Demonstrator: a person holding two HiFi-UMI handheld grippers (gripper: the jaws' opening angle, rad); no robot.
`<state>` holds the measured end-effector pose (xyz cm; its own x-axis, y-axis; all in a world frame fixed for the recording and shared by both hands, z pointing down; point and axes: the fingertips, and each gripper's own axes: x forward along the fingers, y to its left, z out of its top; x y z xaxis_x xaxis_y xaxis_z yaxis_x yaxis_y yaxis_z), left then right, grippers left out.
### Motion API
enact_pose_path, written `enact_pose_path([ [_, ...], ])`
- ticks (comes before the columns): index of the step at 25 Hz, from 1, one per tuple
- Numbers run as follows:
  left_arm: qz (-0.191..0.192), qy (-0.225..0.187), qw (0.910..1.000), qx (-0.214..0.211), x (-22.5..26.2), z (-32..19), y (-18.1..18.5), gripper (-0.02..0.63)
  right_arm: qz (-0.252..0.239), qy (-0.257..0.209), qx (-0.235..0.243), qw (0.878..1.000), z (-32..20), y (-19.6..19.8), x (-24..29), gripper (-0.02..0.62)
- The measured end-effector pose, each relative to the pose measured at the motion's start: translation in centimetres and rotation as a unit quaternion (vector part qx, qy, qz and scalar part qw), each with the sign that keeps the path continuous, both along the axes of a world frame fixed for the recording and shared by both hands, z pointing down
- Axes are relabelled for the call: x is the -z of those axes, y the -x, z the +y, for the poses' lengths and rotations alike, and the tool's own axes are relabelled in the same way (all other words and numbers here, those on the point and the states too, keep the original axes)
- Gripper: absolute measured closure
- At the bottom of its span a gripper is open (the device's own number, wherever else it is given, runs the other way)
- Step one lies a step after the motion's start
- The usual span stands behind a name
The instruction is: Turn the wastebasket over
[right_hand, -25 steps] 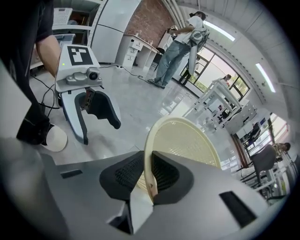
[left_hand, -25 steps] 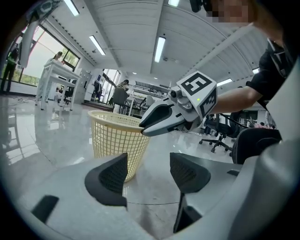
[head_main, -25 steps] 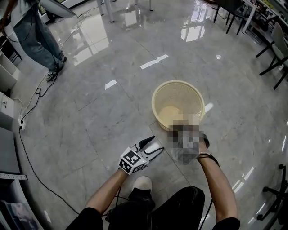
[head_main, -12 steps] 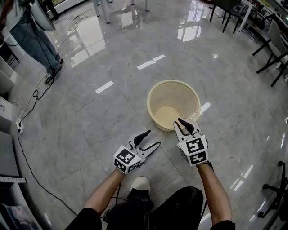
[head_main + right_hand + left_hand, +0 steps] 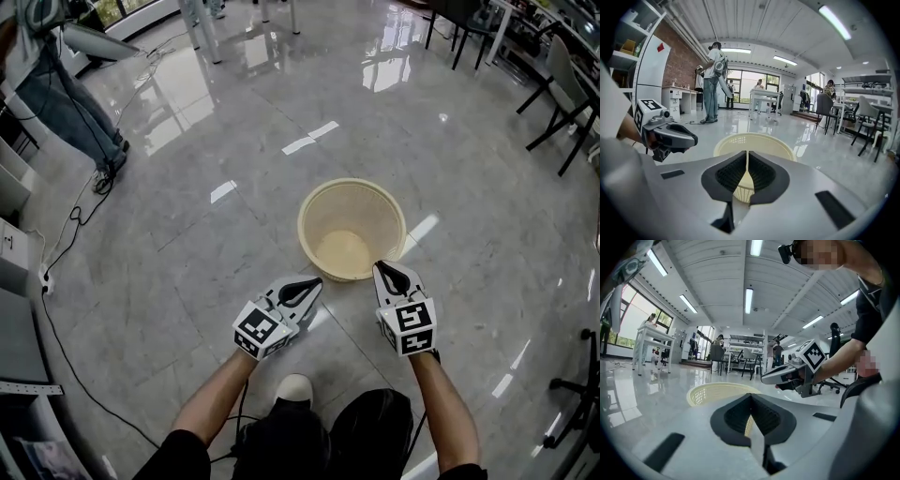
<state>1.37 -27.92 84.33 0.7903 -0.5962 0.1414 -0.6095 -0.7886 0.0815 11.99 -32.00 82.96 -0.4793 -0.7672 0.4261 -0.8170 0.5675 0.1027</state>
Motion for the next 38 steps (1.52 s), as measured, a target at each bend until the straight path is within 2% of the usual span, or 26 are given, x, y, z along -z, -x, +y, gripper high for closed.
enact_pose_path([
  [4, -0.004, 0.004, 0.9999, -0.013, 3.2, -0.2, -0.7, 0.600, -0.003, -0.001, -0.006, 1.000, 0.5, -0.6, 3.3, 0.572],
  [8, -0.005, 0.021, 0.9997, -0.014, 9.3, -0.4, -0.6, 0.600, 0.037, 0.007, -0.052, 0.998, 1.1, -1.9, 8.7, 0.571],
  [11, -0.006, 0.034, 0.9993, -0.013, 15.9, -0.2, -0.4, 0.600, 0.023, 0.023, -0.054, 0.998, 2.3, -1.6, 15.2, 0.572],
  [16, -0.011, 0.046, 0.9989, -0.006, 30.0, 1.5, -0.1, 0.600, -0.019, 0.057, -0.069, 0.996, 4.8, -1.0, 28.6, 0.572],
  [20, -0.034, 0.066, 0.9972, -0.006, 39.2, 4.3, 0.4, 0.600, -0.033, 0.067, -0.065, 0.995, 8.5, 0.1, 38.7, 0.572],
  [24, -0.020, 0.094, 0.9953, 0.011, 46.9, 7.5, 0.8, 0.600, -0.033, 0.070, -0.046, 0.996, 12.5, 1.3, 46.6, 0.572],
  [29, -0.027, 0.088, 0.9956, 0.018, 56.5, 11.7, 1.0, 0.600, -0.063, 0.072, -0.080, 0.992, 17.4, 1.1, 56.7, 0.572],
  [33, -0.008, 0.085, 0.9954, 0.042, 64.2, 14.7, 0.7, 0.600, -0.086, 0.057, -0.101, 0.990, 21.4, 0.4, 63.4, 0.572],
  [38, 0.001, 0.091, 0.9948, 0.044, 69.2, 20.2, 0.1, 0.600, -0.091, 0.031, -0.119, 0.988, 25.7, -0.2, 68.6, 0.574],
])
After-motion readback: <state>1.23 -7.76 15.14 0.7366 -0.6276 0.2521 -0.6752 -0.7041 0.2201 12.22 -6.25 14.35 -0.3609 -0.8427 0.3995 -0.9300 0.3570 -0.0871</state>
